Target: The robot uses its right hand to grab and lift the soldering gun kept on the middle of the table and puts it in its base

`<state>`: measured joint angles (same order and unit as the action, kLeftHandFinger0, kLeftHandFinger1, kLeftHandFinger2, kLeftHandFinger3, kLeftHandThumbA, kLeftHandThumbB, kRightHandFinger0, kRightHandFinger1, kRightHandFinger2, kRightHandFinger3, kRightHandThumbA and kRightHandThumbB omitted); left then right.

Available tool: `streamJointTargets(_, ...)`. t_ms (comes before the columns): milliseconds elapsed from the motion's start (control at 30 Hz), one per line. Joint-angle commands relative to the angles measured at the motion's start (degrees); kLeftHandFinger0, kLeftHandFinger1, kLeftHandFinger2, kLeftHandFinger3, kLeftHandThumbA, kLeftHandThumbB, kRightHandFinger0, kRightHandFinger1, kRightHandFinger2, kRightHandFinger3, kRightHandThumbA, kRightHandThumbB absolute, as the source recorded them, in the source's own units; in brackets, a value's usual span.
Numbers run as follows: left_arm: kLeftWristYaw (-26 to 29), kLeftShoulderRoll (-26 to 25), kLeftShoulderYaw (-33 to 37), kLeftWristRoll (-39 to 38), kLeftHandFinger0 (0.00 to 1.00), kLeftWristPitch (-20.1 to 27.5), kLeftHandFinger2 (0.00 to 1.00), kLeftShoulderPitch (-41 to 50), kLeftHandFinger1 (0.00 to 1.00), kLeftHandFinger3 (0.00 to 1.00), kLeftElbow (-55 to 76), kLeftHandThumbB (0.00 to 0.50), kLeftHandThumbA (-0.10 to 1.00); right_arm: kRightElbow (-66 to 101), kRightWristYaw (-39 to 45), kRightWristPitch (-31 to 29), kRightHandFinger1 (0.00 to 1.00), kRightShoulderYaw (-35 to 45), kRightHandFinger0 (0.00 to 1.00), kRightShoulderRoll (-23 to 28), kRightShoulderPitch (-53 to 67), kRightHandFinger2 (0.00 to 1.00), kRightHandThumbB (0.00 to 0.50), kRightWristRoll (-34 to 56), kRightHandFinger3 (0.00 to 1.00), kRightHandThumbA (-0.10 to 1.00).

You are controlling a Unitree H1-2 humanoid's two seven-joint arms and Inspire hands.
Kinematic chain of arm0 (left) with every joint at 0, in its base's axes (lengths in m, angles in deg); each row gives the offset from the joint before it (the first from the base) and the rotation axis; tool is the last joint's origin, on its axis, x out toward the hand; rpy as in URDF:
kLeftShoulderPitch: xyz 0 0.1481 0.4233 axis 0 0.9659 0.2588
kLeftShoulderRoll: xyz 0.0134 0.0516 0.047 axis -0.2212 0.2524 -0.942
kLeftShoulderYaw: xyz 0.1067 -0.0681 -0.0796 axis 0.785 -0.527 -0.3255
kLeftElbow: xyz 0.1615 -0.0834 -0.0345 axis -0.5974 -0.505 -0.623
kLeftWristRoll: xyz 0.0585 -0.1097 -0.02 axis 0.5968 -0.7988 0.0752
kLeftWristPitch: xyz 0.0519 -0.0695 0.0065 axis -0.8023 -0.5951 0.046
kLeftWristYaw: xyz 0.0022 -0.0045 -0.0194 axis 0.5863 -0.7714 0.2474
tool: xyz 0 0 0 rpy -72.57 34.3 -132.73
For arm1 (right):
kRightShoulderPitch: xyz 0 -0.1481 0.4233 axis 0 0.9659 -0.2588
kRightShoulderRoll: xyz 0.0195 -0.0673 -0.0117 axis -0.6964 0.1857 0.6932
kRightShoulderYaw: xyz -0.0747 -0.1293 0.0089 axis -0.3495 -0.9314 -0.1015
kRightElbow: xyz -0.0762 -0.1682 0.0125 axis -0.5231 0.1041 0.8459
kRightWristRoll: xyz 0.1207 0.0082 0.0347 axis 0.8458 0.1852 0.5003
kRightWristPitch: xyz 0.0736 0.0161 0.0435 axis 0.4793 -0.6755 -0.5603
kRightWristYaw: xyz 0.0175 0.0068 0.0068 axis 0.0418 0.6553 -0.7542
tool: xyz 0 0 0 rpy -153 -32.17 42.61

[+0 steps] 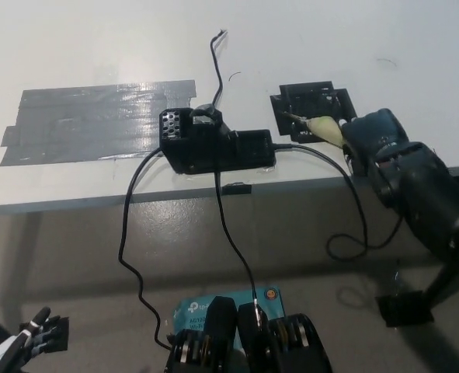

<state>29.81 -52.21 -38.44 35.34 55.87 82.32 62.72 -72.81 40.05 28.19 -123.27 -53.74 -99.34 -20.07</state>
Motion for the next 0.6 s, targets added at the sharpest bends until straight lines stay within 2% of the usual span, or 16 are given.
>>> streamJointTargets(0, -1.9, -2.7, 0.0, 0.0, 1.00, 2.8, 1.00, -0.4, 1.00, 1.00, 0.6, 0.174, 1.00, -0.7, -5.0, -1.8, 0.36, 0.2, 0.00, 3.0, 5.6, 0.71, 0.000, -1.8, 0.41, 0.00)
streamJointTargets(67, -2.1, -2.7, 0.1, -0.1, 1.00, 2.8, 1.00, -0.5, 1.00, 1.00, 0.4, 0.163, 1.00, -0.4, -4.5, -1.9, 0.40, 0.8, 0.00, 3.2, 6.0, 0.75, 0.000, -1.4, 0.46, 0.01)
streamJointTargets(100, -2.0, -2.8, 0.2, 0.1, 1.00, 3.0, 1.00, -0.5, 1.00, 1.00, 0.3, 0.159, 1.00, -0.7, -5.2, -2.3, 0.42, 1.4, 0.00, 3.1, 6.1, 0.77, 0.000, -0.9, 0.44, 0.03)
streamJointTargets(167, -2.2, -2.8, 0.3, 0.1, 1.00, 3.3, 1.00, -0.6, 1.00, 1.00, 0.1, 0.185, 1.00, -1.2, -5.6, -2.6, 0.45, 3.1, 0.01, 2.7, 6.3, 0.78, 0.000, 0.4, 0.39, 0.11)
streamJointTargets(233, -2.2, -2.7, 0.3, 0.2, 1.00, 3.3, 1.00, -0.6, 1.00, 1.00, 0.1, 0.202, 1.00, -1.1, -6.4, -3.1, 0.45, 4.8, 0.02, 2.6, 6.6, 0.78, 0.000, 1.6, 0.41, 0.11)
streamJointTargets(267, -2.1, -2.8, 0.5, 0.4, 1.00, 3.5, 1.00, -0.6, 1.00, 1.00, 0.1, 0.206, 1.00, -0.8, -8.2, -4.4, 0.43, 6.7, 0.01, 2.6, 6.9, 0.74, 0.020, 3.3, 0.42, 0.01)
streamJointTargets(333, -2.2, -2.9, 0.4, 0.3, 1.00, 3.2, 1.00, -0.4, 1.00, 1.00, 0.7, 0.197, 1.00, 0.1, -9.3, -4.4, 0.36, 8.9, 0.00, 2.3, 7.2, 0.66, 0.001, 3.9, 0.39, -0.10)
streamJointTargets(367, -2.2, -2.9, 0.5, 0.5, 1.00, 3.6, 1.00, -0.5, 1.00, 1.00, 0.3, 0.197, 1.00, 0.3, -12.2, -6.0, 0.33, 11.0, 0.00, 2.1, 7.6, 0.63, 0.044, 5.4, 0.55, -0.10)
streamJointTargets(433, -2.1, -3.0, 0.4, 0.6, 1.00, 3.3, 1.00, -0.4, 1.00, 1.00, 0.6, 0.203, 1.00, 0.8, -14.3, -8.0, 0.30, 12.9, 0.00, 1.9, 7.5, 0.64, 0.025, 5.9, 0.65, -0.10)
streamJointTargets(467, -2.1, -2.9, 0.3, 0.6, 1.00, 3.3, 1.00, -0.4, 1.00, 1.00, 0.5, 0.199, 1.00, 0.8, -16.8, -9.7, 0.29, 13.9, 0.00, 1.9, 7.6, 0.61, 0.060, 6.4, 0.57, -0.10)
streamJointTargets(500, -2.1, -3.0, 0.2, 0.5, 1.00, 3.3, 1.00, -0.4, 1.00, 1.00, 0.5, 0.194, 1.00, 0.6, -20.8, -12.4, 0.25, 15.4, 0.00, 1.6, 7.7, 0.56, 0.125, 7.2, 0.45, -0.10)
streamJointTargets(533, -2.2, -3.0, 0.2, 0.4, 1.00, 3.4, 1.00, -0.4, 1.00, 1.00, 0.3, 0.199, 1.00, 0.6, -21.5, -13.1, 0.24, 16.2, 0.00, 1.5, 7.6, 0.53, 0.105, 7.6, 0.32, -0.10)
streamJointTargets(567, -2.3, -2.9, 0.1, 0.3, 1.00, 3.5, 1.00, -0.5, 1.00, 1.00, 0.2, 0.199, 1.00, 0.5, -21.7, -13.5, 0.25, 16.6, 0.00, 1.4, 7.5, 0.54, 0.104, 7.5, 0.30, -0.10)
